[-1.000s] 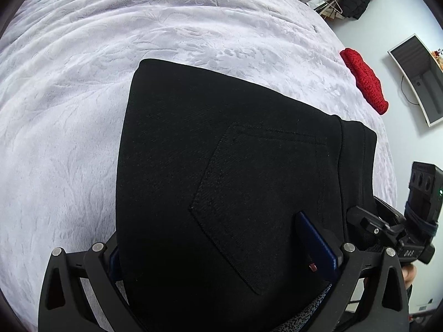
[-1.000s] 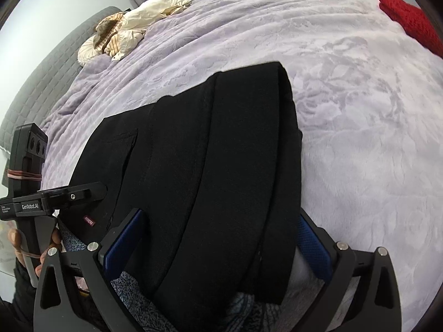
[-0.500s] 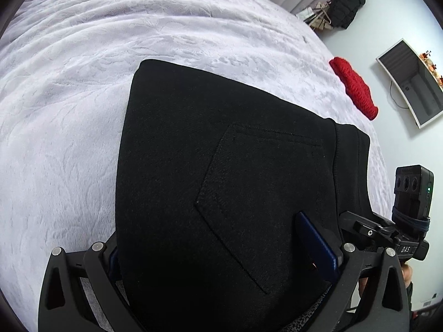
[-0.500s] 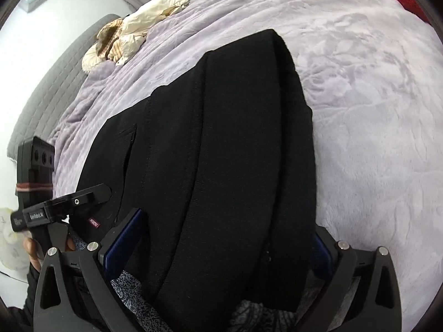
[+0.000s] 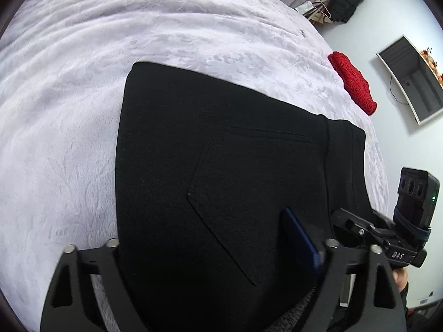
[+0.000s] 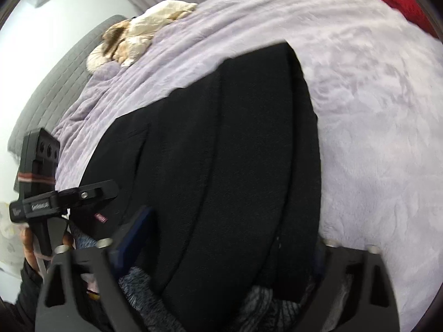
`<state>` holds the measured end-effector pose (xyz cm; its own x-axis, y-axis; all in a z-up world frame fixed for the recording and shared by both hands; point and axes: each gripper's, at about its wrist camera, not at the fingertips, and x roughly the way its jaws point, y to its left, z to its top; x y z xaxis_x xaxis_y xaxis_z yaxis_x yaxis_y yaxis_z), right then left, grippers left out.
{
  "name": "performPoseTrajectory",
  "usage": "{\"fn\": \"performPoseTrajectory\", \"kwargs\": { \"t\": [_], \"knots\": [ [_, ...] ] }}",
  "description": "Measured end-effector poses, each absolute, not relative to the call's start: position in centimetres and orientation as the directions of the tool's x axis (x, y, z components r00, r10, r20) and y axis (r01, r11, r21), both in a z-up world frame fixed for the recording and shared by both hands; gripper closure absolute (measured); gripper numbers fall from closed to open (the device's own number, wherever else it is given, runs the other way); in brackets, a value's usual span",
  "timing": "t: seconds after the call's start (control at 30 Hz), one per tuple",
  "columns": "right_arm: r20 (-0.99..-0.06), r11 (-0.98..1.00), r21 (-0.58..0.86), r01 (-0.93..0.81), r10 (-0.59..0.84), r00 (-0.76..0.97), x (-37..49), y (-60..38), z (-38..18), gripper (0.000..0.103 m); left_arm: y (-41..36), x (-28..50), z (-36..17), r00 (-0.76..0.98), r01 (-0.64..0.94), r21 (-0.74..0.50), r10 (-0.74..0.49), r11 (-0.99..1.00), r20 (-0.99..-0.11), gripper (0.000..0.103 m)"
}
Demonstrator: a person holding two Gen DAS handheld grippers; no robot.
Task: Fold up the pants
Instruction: 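Grasp the folded trousers edge with both grippers and lift it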
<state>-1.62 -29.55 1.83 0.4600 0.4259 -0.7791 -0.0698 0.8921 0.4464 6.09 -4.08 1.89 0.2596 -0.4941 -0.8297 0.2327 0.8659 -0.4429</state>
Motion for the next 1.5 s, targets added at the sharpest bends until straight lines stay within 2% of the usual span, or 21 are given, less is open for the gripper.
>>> {"fn": "performPoseTrajectory", "kwargs": {
  "t": [0.07, 0.17, 0.3, 0.47, 1.03, 1.5],
  "knots": [
    [-0.772, 0.895, 0.435, -0.096, 0.426, 0.471, -1.9, -29.8, 2.8, 0.041, -4.2, 5.8, 2.7, 0.263, 0.242, -0.428, -0.483, 0.871, -0.835, 0.03],
    [-0.746, 0.872, 0.477, -0.106, 0.466, 0.477, -2.2, -30.5, 3.6, 0.046, -4.3, 5.7, 3.5, 0.261, 0.233, -0.434, -0.486, 0.87, -0.834, 0.036],
    [-0.741, 0.879, 0.461, -0.124, 0.458, 0.491, -2.8, -30.6, 4.4, 0.047, -4.7, 5.0, 4.7, 0.289, 0.238, -0.408, -0.466, 0.881, -0.837, 0.038],
    [-0.718, 0.878, 0.454, -0.151, 0.461, 0.522, -3.3, -31.3, 6.8, 0.047, -6.3, 4.8, 6.4, 0.279, 0.256, -0.444, -0.506, 0.859, -0.816, 0.039],
    [-0.715, 0.934, 0.356, -0.04, 0.3, 0.631, -3.7, -41.3, 12.6, 0.047, -20.2, 8.5, 9.7, 0.209, 0.383, -0.451, -0.552, 0.806, -0.807, 0.039],
    [-0.733, 0.891, 0.448, 0.07, 0.321, 0.6, -1.8, -48.1, 9.2, 0.047, -26.9, 11.0, 7.5, 0.132, 0.397, -0.415, -0.498, 0.819, -0.857, 0.039]
  ]
}}
